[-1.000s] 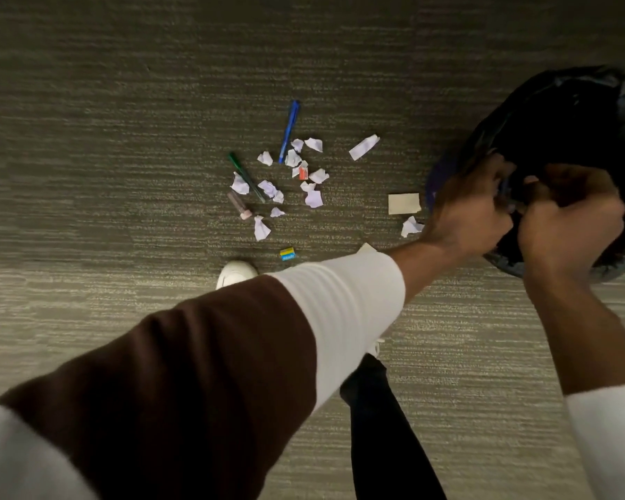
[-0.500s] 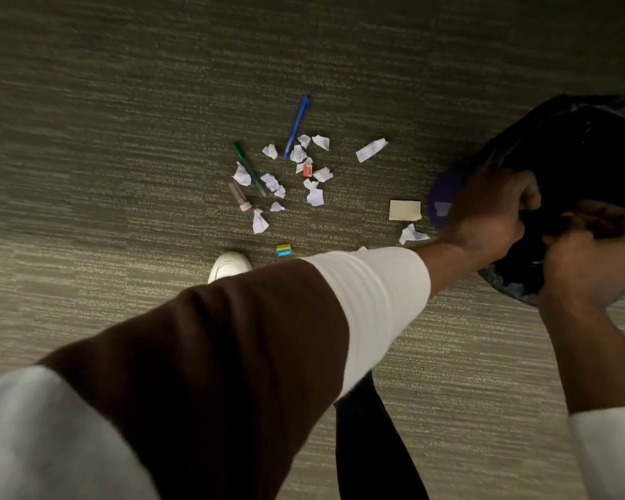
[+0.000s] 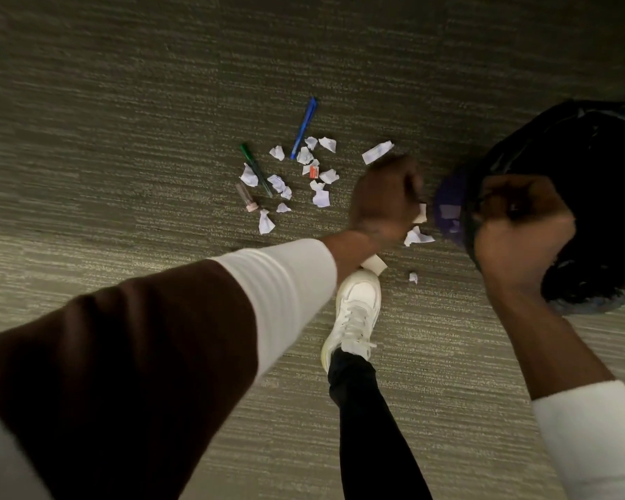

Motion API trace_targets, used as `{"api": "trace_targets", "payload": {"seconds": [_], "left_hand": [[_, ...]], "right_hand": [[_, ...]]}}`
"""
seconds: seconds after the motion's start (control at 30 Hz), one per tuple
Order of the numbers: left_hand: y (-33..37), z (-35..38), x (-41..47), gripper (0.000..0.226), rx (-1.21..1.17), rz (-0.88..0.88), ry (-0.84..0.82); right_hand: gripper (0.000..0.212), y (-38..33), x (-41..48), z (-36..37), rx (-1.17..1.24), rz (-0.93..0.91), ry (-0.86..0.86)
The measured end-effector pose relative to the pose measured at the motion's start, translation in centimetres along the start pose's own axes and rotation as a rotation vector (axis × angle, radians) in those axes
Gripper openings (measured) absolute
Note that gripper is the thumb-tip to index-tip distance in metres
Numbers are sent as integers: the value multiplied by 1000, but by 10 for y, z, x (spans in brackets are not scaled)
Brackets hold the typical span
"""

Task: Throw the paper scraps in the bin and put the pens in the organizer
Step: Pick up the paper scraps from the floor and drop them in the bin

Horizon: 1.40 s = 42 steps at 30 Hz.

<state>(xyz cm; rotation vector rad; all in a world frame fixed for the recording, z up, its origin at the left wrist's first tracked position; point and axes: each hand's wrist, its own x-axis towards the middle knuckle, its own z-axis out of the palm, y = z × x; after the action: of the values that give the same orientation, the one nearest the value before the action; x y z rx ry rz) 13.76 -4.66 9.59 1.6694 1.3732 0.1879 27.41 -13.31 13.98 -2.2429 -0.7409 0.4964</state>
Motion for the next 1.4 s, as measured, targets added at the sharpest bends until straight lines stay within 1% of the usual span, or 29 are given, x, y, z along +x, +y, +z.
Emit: {"api": "trace_targets", "payload": {"seconds": [0.1,0.13,0.2,0.23,0.27,0.33,0.43,0.5,0.6,0.67,0.77,0.83,0.97,1.1,1.17,1.23,1.33,1.37,1.4], "left_hand": [[-57,-31,9,18,142,-29,71],[-77,-41,12,19,206,-33,59],[-115,-59,17,20,396,-41,-19],[-134,-66,19,21,460,-54,-38],[-151,-72,20,23,471,-79,-38],[-182,-79,22,24,484,-100,-29],[-224,-80,29,30,508,-77,-28],[-247,-77,39,48,544,-64,-28],[-275,-74,56,93,660,-31,-76],[-286,-75,67,115,693,4,-94],[-295,-73,79,141,687,28,-142],[-297,-68,84,148,713,62,-177],[-295,-54,83,147,727,105,-190],[-289,-39,77,134,797,132,-200],[-287,-33,74,117,806,140,-204],[-284,-27,69,92,831,164,-193],[-281,-19,61,64,842,229,-191],[-281,-16,59,59,848,248,-189],[-281,-14,56,60,857,263,-187]], "right_hand": [[22,-9,-6,44,-77,-143,-164],[21,-12,-8,60,-120,-171,-222],[15,-13,-9,92,-246,-255,-307],[14,-11,-9,110,-310,-311,-346],[15,-9,-7,127,-369,-355,-394],[23,-5,0,161,-478,-383,-509],[42,5,9,211,-636,-406,-657],[54,11,12,243,-700,-433,-713],[68,18,16,286,-733,-468,-754],[76,19,18,311,-750,-510,-792],[85,16,20,339,-799,-550,-824],[86,17,16,349,-863,-567,-819],[78,29,0,348,-948,-640,-764],[78,48,-13,331,-1010,-703,-802],[79,56,-20,324,-1034,-724,-822],[81,62,-27,317,-1046,-733,-849],[81,74,-34,307,-1067,-757,-857],[82,78,-36,304,-1086,-766,-863],[81,81,-39,302,-1107,-773,-872]]}}
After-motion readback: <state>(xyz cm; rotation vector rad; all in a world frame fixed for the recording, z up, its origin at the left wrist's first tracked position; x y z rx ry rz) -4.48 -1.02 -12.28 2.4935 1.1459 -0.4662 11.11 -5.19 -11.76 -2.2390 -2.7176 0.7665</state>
